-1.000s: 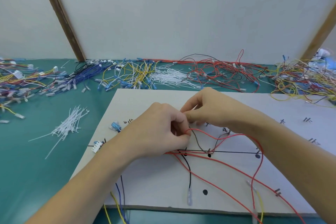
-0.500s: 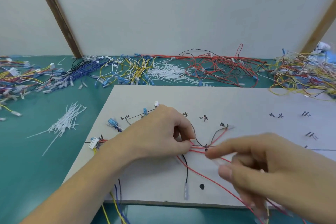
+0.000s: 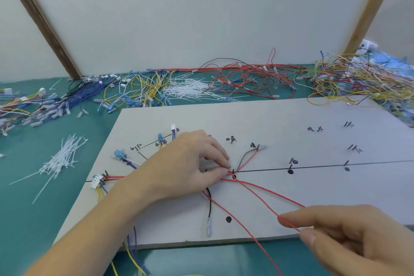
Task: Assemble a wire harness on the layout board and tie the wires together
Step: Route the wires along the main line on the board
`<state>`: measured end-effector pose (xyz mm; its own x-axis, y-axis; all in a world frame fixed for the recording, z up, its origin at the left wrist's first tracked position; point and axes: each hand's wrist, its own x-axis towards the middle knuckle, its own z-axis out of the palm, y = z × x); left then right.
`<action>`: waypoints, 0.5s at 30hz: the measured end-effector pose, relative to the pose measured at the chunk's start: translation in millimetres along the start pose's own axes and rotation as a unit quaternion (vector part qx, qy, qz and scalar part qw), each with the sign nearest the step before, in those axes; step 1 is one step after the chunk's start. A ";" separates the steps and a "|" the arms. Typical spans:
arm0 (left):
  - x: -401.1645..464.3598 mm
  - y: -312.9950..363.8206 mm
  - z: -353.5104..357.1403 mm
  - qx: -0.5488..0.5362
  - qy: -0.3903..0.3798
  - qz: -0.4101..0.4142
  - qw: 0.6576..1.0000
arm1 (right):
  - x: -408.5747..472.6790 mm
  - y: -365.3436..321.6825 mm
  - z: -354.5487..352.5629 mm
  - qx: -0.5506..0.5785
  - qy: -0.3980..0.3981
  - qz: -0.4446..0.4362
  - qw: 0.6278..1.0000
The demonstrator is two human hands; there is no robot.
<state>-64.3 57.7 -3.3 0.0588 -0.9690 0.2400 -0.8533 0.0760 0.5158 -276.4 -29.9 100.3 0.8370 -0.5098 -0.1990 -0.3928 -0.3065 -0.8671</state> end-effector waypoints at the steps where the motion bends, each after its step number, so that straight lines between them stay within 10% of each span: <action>1: 0.7 0.4 0.5 -0.003 -0.001 0.003 1.000 | -54.7 38.2 8.7 -0.074 -0.001 -0.024 0.997; 15: 4.7 1.3 8.9 -0.037 -0.002 -0.030 0.999 | -84.3 133.8 -16.1 0.032 0.044 0.117 0.992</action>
<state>-69.7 51.2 -8.8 0.1065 -0.9734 0.2029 -0.8077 0.0342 0.5885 -405.6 -40.9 8.4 0.6877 -0.6303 -0.3603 -0.5457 -0.1213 -0.8291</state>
